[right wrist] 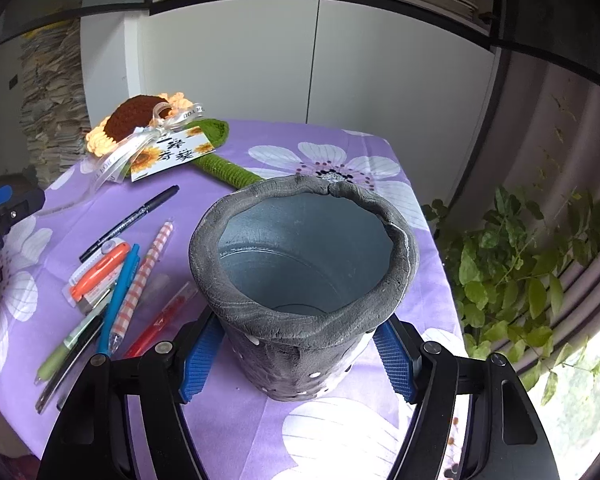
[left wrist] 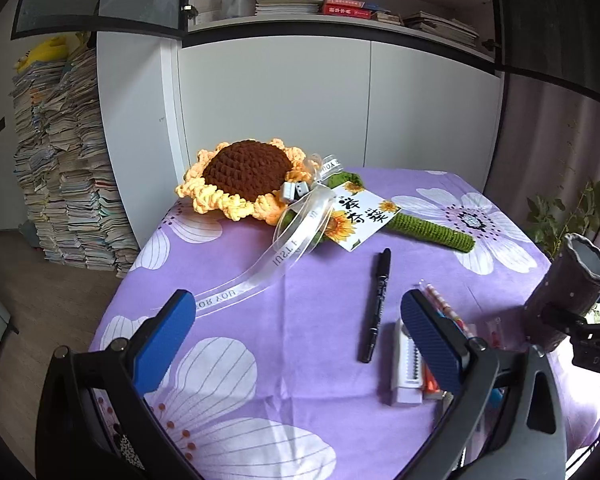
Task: Organize stationery
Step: 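Lift the pen holder with the right gripper while the left gripper grasps the black marker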
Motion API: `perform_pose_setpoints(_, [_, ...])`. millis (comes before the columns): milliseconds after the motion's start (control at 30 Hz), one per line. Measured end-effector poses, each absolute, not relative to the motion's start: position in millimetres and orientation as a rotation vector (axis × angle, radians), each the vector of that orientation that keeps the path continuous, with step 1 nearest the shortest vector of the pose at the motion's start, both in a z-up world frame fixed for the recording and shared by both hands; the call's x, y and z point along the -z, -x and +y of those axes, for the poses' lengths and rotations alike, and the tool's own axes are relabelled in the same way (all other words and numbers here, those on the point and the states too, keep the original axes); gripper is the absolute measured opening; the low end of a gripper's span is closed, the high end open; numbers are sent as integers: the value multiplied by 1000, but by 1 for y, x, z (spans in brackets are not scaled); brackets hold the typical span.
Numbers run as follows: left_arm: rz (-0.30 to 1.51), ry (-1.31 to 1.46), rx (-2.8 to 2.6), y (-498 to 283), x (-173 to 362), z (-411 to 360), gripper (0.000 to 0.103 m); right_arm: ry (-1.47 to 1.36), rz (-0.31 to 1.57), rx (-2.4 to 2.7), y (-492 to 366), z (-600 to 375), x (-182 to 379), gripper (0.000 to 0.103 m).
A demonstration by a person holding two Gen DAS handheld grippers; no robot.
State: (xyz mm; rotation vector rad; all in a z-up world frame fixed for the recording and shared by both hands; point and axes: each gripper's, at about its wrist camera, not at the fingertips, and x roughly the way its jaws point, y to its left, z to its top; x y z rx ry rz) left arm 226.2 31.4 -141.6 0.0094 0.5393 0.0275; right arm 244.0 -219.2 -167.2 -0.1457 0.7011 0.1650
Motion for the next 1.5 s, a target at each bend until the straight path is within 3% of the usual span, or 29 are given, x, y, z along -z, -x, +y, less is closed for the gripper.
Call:
perform_pose_setpoints(200, [549, -63, -51, -219, 137, 9, 102, 155, 640, -283, -246, -220, 173, 73])
perform_pose_setpoints(833, [600, -118, -117, -224, 136, -24, 102, 233, 767, -494, -293, -197, 191, 73])
perform_pose_setpoints(1067, [644, -80, -92, -244, 135, -19, 102, 201, 733, -500, -290, -203, 186, 73])
perform_pose_setpoints(1167, [642, -90, -92, -245, 134, -24, 102, 197, 706, -514, -286, -204, 183, 86])
perform_pose_setpoints(1500, [652, -88, -84, -244, 139, -27, 102, 138, 570, -505, -267, -219, 166, 84])
